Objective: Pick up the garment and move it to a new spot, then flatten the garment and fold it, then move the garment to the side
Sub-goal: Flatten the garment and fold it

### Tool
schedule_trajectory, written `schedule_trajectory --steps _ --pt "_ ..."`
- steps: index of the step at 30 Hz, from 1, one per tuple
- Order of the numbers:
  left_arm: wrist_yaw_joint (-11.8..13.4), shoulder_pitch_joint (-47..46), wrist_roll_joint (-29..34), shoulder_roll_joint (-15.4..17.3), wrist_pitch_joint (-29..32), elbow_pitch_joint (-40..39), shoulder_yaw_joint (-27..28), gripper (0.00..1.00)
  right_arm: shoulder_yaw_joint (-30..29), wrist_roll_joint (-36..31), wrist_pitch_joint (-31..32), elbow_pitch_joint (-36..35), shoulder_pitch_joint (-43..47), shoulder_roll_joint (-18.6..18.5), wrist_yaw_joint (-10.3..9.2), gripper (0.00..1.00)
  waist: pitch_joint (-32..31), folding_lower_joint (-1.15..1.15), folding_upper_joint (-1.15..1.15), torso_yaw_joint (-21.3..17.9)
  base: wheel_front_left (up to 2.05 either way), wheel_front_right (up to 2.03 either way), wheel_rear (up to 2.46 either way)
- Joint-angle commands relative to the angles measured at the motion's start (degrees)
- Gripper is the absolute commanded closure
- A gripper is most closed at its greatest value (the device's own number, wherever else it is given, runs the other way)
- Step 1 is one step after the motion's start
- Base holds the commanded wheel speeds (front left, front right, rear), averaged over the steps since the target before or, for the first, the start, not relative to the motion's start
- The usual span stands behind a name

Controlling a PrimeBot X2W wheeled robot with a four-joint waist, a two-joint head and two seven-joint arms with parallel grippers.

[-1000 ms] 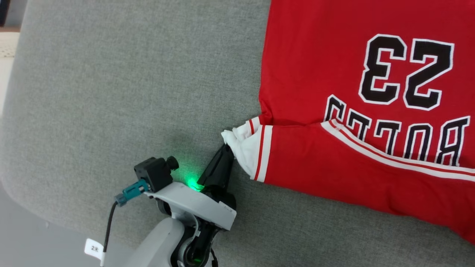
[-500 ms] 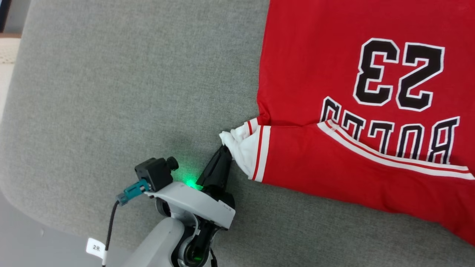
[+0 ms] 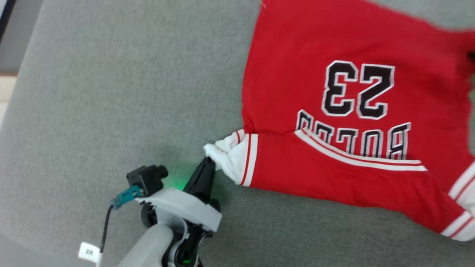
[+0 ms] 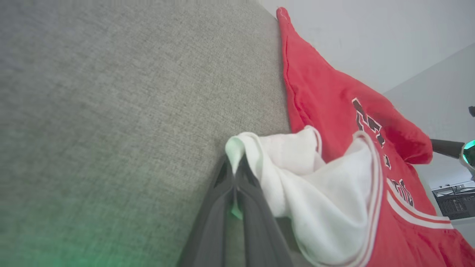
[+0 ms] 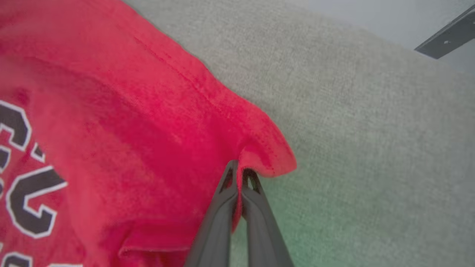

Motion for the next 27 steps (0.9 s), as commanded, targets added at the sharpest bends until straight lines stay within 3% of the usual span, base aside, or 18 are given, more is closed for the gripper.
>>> schedule_trajectory --steps 1,16,21,27 --pt "0.72 1.81 -0.27 1.17 0.14 0.56 0.41 1.0 0.61 1.23 -0.5 -1.84 2.76 -1.42 -0.06 1.0 -4.76 0.0 0.0 -3.53 0.0 0.0 0.0" --pt "5.02 8.3 -0.86 6.0 1.69 -6.61 1.89 1.0 -3.27 11.08 -1.72 -28.84 35.56 -14.6 -0.06 1.0 -10.48 0.0 0.0 -9.47 0.0 0.0 0.0" --pt "5.86 9.03 -0.84 6.9 2.03 -8.14 2.1 1.0 -6.04 10.77 -1.27 -34.13 43.28 -16.49 -0.06 1.0 -10.33 0.0 0.0 -10.76 0.0 0.0 0.0" --pt "6.53 9.05 -0.51 7.47 2.5 -9.49 2.0 1.0 -11.17 8.57 -0.49 -39.97 53.73 -15.28 -0.06 1.0 -9.71 0.0 0.0 -11.32 0.0 0.0 0.0"
